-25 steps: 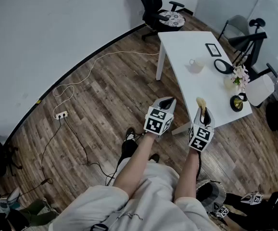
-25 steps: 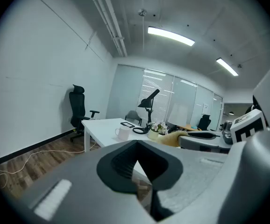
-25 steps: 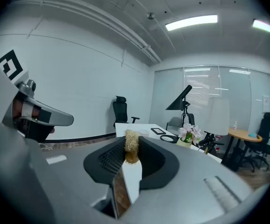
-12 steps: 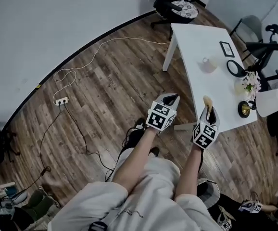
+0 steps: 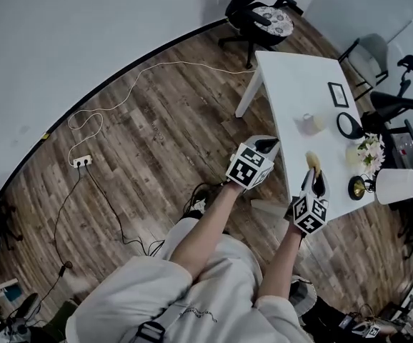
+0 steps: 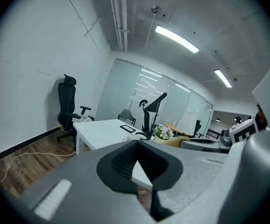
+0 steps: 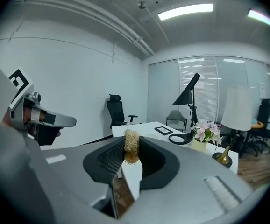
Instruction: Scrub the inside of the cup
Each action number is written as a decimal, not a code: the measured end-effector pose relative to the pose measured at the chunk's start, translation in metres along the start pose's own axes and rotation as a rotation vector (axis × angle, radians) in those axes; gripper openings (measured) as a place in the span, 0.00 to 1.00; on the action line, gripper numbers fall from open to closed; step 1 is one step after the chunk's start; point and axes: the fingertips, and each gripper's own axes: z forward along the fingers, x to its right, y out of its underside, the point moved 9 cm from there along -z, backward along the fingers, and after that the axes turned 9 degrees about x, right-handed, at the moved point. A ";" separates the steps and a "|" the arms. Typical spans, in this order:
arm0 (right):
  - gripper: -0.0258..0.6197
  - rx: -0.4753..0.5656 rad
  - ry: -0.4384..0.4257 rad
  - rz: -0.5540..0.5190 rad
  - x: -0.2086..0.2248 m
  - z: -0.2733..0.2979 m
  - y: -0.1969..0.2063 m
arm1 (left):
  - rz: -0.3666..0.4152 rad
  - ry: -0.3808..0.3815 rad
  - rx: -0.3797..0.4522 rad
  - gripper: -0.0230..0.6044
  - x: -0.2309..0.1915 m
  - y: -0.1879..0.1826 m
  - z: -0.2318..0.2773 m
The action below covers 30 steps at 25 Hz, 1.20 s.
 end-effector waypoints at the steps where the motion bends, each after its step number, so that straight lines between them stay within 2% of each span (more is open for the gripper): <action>1: 0.20 0.017 0.015 0.012 0.002 0.006 -0.003 | 0.003 0.014 0.002 0.04 -0.006 -0.003 0.006; 4: 0.20 0.049 0.049 0.034 -0.003 0.029 -0.003 | 0.009 0.040 -0.009 0.04 -0.030 -0.007 0.020; 7: 0.20 0.040 0.064 0.066 -0.019 0.043 0.008 | 0.027 0.060 -0.051 0.04 -0.054 -0.001 0.017; 9: 0.20 0.037 0.062 0.086 -0.028 0.055 0.010 | 0.041 0.030 -0.066 0.04 -0.073 -0.003 0.013; 11: 0.20 0.038 0.057 0.092 -0.033 0.071 0.007 | 0.108 -0.010 -0.079 0.04 -0.091 -0.009 0.013; 13: 0.20 0.045 0.052 0.092 -0.037 0.083 0.004 | 0.204 -0.013 -0.104 0.04 -0.103 -0.014 0.016; 14: 0.20 0.050 0.048 0.092 -0.038 0.090 0.002 | 0.224 -0.009 -0.107 0.04 -0.109 -0.017 0.019; 15: 0.20 0.053 0.043 0.089 -0.038 0.096 0.000 | 0.219 -0.007 -0.097 0.04 -0.116 -0.020 0.024; 19: 0.20 0.044 0.047 0.076 -0.026 0.122 -0.008 | 0.111 0.018 -0.057 0.04 -0.134 -0.027 0.052; 24: 0.20 0.056 0.123 0.100 0.008 0.172 -0.015 | 0.132 0.090 -0.097 0.04 -0.150 -0.031 0.113; 30: 0.20 0.019 0.126 0.094 0.033 0.234 -0.028 | 0.031 0.068 -0.052 0.04 -0.184 -0.055 0.190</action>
